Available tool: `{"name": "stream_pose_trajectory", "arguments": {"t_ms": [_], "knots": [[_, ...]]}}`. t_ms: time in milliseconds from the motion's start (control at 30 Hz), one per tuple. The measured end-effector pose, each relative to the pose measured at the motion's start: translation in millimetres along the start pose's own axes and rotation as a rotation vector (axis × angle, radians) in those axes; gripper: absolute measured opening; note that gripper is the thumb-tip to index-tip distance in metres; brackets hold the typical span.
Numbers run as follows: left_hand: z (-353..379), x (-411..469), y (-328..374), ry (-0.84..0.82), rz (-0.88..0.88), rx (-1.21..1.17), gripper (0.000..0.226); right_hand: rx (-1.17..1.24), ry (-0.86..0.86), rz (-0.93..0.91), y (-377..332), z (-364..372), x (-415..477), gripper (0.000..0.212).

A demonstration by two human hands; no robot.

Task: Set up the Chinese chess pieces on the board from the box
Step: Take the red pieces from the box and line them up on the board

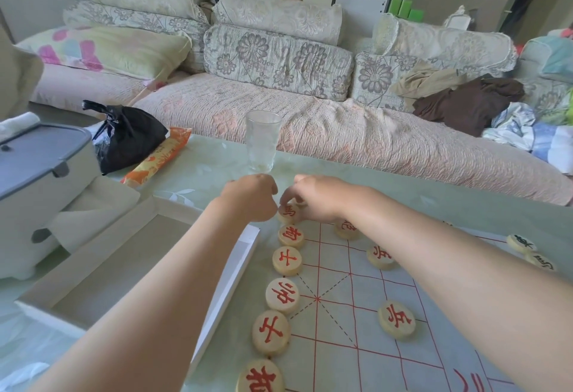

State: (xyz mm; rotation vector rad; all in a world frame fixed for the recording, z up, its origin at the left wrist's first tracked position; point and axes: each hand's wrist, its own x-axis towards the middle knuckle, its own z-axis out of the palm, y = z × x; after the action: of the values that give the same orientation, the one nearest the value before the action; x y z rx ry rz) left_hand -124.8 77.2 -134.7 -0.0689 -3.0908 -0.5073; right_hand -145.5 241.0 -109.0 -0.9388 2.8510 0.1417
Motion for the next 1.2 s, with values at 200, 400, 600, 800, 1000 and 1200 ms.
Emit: {"name": "stream_pose_trajectory", "arguments": {"t_ms": [200, 400, 600, 800, 1000, 1200], "knots": [[1, -6, 6, -0.002, 0.041, -0.006, 0.026, 0.078, 0.025, 0.028, 3, 5, -5, 0.043], [-4, -6, 7, 0.027, 0.039, 0.006, 0.025, 0.081, 0.066, 0.063, 4, 10, -7, 0.039], [2, -6, 6, -0.09, 0.055, -0.056, 0.046, 0.208, 0.217, 0.093, 10, 17, -20, 0.033], [5, -5, 13, -0.134, 0.149, -0.163, 0.04, 0.303, 0.205, 0.15, 8, 31, -26, 0.04], [8, 0, 11, -0.115, 0.131, -0.2, 0.042, 0.367, 0.209, 0.201, 13, 40, -28, 0.041], [7, 11, 7, -0.023, 0.057, -0.231, 0.032, 0.428, 0.373, 0.284, 25, 32, -19, 0.027]]}}
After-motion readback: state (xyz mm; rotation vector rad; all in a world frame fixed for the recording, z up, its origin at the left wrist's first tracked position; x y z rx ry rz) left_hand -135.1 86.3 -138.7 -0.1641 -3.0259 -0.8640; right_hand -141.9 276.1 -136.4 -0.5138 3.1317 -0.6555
